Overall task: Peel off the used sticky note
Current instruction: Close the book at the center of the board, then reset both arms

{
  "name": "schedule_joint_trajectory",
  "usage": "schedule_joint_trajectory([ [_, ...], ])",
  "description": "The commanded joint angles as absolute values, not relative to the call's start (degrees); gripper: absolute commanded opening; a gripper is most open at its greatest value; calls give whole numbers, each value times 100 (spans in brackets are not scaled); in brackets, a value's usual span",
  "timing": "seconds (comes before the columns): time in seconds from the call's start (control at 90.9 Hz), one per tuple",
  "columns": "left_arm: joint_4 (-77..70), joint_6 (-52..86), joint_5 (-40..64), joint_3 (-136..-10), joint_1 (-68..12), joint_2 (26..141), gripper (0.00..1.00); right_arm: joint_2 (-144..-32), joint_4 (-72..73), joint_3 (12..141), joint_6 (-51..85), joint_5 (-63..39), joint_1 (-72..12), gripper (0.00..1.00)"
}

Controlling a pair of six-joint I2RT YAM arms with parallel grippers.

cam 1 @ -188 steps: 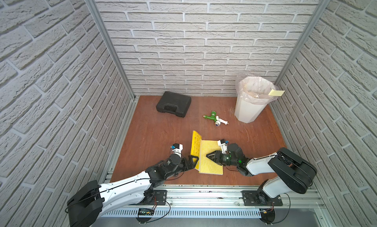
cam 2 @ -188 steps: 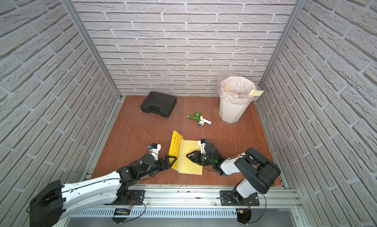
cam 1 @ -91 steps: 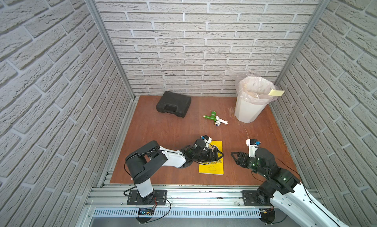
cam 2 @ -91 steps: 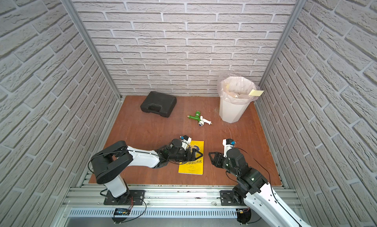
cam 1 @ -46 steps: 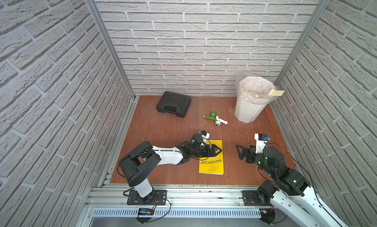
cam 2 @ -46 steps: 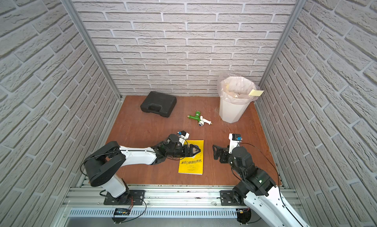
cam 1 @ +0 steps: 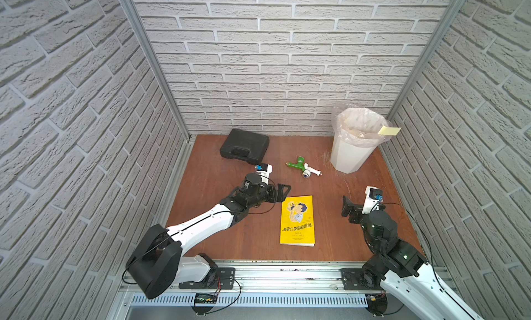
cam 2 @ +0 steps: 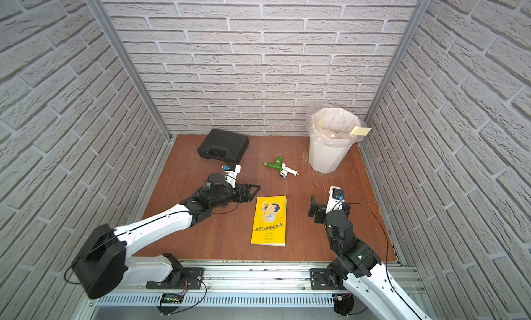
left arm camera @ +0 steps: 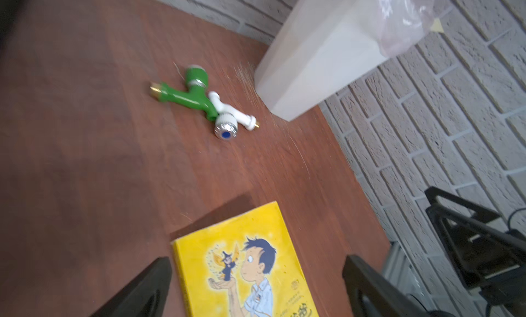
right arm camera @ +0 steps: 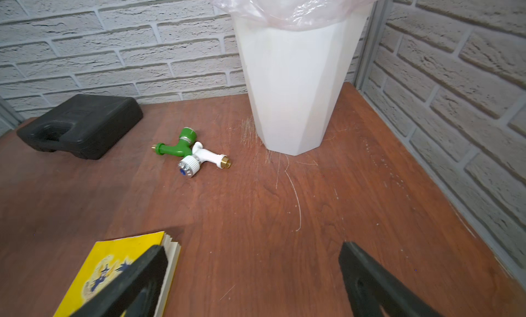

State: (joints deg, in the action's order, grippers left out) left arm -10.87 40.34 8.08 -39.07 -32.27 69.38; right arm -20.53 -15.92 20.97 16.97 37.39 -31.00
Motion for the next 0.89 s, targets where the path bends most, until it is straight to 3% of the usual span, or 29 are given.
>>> schedule_joint_trajectory([
  [0.0, -606, 2844, -825, -3604, -3068, 6257, 98, -2050, -100, 1641, 936, 4447, -3034, 99],
  [0.198, -1516, 1509, -3229, -2727, -2794, 5463, 98, -3006, 1760, 1047, 354, 4443, -2600, 99],
  [0.341, -2333, 804, -3875, -2228, -2250, 5297, 98, -4078, 2671, 1007, 388, 3944, -1914, 99],
  [0.682, -4091, -18, -3487, -1767, -803, 6603, 98, -6727, 4693, 1115, 353, 3158, -947, 99],
  [0.88, -5029, -98, -2889, -1700, -551, 7712, 98, -7176, 4711, 1441, 321, 2739, -612, 99],
])
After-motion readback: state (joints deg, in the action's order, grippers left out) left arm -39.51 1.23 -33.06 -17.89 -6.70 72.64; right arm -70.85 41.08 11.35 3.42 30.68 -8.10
